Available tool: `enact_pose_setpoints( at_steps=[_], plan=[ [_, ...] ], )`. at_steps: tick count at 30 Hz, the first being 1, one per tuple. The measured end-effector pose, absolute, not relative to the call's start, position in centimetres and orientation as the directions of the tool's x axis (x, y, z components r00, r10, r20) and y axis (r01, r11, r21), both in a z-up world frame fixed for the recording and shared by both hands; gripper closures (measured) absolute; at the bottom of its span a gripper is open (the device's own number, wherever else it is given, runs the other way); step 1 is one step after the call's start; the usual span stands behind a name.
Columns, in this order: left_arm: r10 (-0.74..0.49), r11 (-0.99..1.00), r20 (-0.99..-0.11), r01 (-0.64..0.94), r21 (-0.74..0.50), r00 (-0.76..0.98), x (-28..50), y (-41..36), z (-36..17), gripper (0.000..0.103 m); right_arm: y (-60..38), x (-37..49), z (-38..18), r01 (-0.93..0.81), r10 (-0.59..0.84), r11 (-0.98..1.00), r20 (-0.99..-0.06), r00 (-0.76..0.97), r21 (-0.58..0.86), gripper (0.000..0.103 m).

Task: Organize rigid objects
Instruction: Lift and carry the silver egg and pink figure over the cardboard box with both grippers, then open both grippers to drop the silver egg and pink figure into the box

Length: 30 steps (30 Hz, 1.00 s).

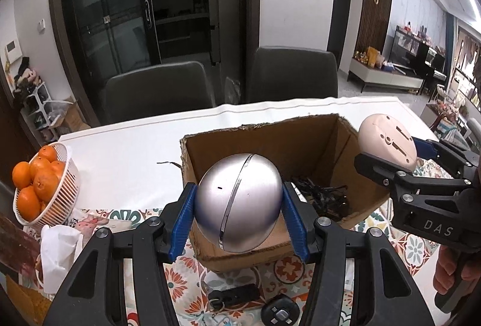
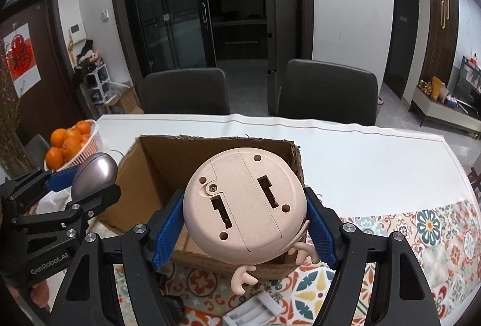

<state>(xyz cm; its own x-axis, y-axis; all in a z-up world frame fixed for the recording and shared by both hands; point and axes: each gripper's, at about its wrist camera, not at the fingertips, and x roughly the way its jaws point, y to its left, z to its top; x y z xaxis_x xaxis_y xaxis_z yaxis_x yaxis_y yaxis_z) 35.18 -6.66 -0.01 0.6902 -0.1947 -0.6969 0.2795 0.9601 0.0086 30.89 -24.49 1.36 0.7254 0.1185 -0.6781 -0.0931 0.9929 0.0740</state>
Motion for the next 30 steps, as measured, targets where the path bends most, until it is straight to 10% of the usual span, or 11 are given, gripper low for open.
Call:
enact_pose_setpoints(
  at_steps=[30],
  plan=[
    [-0.154,0.965,-0.716,0.259,0.038,0.681,35.3,-7.4,-1.0,0.04,-25.4,31.6,-0.2,-0.075,0.092,0.996,-0.719,0.689,0.055,0.027]
  ],
)
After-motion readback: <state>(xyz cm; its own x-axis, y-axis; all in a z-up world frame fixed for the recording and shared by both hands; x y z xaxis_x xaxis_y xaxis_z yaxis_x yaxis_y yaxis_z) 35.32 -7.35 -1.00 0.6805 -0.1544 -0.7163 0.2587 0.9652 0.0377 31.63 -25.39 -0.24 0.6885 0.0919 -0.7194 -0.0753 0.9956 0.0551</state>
